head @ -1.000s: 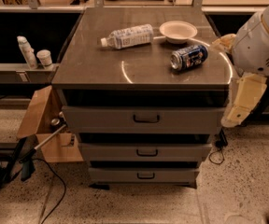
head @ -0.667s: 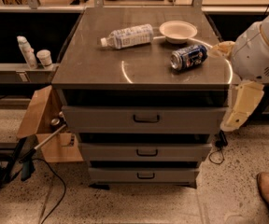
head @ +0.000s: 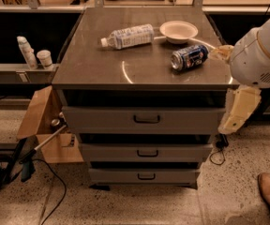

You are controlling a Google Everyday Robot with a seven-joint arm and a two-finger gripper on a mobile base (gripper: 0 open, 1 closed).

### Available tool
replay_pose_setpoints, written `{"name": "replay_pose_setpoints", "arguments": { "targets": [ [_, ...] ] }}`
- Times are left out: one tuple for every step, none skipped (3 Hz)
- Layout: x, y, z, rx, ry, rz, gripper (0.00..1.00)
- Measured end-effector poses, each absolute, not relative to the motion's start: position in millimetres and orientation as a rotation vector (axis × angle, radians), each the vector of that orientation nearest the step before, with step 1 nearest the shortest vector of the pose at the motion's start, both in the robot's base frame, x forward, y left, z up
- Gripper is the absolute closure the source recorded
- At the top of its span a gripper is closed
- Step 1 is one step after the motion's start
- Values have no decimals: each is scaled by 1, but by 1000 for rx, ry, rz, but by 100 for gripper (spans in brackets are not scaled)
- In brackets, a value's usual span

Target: Open top drawer

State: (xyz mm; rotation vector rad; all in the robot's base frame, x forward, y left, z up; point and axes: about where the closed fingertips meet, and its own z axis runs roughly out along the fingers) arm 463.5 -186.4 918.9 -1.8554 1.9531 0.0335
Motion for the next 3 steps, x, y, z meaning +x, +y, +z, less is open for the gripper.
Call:
{"name": "replay_pose_setpoints", "arguments": {
  "targets": [
    [469,-190,906,-1827,1976,-18,0],
    [474,-192,894,-1803,1971,-74,0],
    [485,-196,868,-1789,1971,-108,0]
  ]
}}
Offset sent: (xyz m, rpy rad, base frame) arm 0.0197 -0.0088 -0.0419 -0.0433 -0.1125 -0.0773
